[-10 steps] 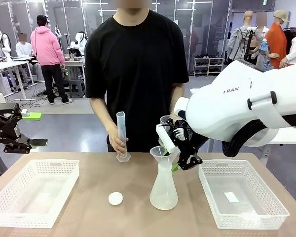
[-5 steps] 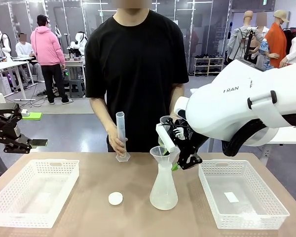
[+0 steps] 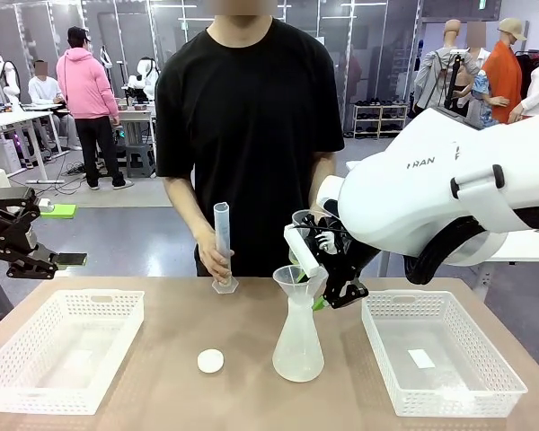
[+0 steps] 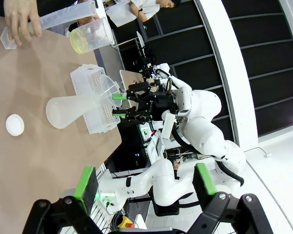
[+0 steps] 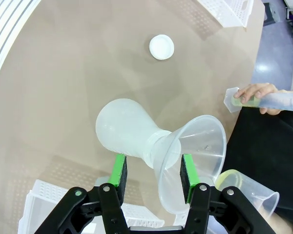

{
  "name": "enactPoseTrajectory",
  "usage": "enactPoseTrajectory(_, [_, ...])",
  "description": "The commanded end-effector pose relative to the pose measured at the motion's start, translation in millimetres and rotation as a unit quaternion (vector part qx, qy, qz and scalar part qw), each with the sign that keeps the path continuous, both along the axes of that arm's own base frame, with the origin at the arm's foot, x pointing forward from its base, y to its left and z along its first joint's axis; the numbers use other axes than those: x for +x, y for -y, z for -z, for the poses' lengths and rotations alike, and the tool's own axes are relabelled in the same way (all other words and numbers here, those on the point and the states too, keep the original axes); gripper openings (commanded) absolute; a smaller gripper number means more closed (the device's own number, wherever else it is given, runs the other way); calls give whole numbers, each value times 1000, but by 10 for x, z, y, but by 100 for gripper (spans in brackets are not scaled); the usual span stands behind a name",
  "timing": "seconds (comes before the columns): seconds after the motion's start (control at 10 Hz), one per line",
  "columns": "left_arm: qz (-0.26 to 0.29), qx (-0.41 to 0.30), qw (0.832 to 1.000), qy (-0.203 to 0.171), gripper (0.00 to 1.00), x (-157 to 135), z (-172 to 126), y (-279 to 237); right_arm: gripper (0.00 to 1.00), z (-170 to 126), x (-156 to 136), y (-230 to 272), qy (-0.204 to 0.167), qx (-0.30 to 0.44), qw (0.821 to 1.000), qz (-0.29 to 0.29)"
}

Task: Prepare the solutions needed for the experiment.
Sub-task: Once the solution is in the Big flask , pick up the Plastic Funnel and place it back into the right Organizing basket.

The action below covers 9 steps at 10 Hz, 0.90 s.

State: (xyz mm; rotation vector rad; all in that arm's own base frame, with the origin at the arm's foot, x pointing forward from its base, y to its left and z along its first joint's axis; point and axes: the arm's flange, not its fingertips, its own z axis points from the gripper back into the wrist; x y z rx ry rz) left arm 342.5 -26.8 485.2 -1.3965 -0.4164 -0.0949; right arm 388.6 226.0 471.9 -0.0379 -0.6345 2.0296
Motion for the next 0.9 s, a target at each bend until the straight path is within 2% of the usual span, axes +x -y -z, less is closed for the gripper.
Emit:
enactPoseTrajectory(0.0, [-1, -14, 1000, -1, 100, 15, -32, 22, 56, -188, -190, -32, 28, -18, 999, 27])
enactPoseTrajectory(0.2, [-1, -14, 1000, -1, 100, 15, -32, 22, 56, -400, -296, 0, 67, -34, 996, 53])
enactPoseTrajectory(0.4, [-1, -14, 1000, -1, 100, 15, -32, 22, 56, -642, -488, 70, 78, -40, 994, 65])
enactPoseTrajectory(0.6, [-1, -14, 1000, -1, 100, 15, -32, 22, 56, -916, -798, 292, 65, -57, 991, 106])
enactPoseTrajectory(0.8, [-1, -14, 1000, -1, 100, 15, -32, 22, 56, -1080, -1090, 665, 25, -53, 983, 174])
